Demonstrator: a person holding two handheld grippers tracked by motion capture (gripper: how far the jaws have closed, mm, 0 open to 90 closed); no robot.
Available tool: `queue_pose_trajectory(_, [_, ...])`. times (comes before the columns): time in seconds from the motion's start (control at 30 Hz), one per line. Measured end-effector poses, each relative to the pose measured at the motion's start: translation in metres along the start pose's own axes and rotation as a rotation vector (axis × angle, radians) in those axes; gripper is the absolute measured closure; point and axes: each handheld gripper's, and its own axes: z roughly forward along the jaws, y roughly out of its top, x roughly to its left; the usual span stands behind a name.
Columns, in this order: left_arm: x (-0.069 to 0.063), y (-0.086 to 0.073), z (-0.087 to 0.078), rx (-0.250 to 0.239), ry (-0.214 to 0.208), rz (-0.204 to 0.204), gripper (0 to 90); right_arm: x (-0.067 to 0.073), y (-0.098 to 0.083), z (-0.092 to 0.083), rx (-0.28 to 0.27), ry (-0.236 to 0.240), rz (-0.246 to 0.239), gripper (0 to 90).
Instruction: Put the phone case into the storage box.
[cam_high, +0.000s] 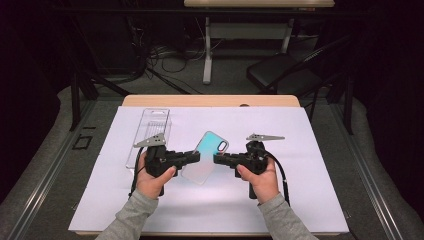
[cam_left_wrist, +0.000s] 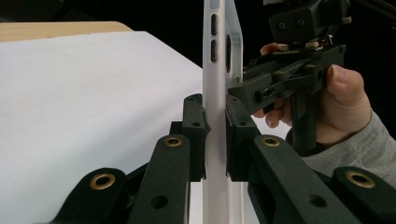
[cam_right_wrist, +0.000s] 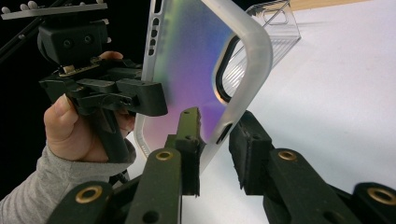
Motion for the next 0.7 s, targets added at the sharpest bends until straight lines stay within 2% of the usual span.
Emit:
queue_pose_trajectory(0.27, [-0.0007, -0.0001, -0.0001, -0.004, -0.001, 0.0, 81.3, -0.002, -0.0002, -0.0006, -0.006, 0.022, 0.022, 76.5])
queue_pose_trajectory(0.7, [0.0004, -0.0009, 0.0003, 0.0, 0.001, -0.003, 81.3, -0.0042, -0.0014, -0.0001, -0.01, 0.029, 0.036, 77.4])
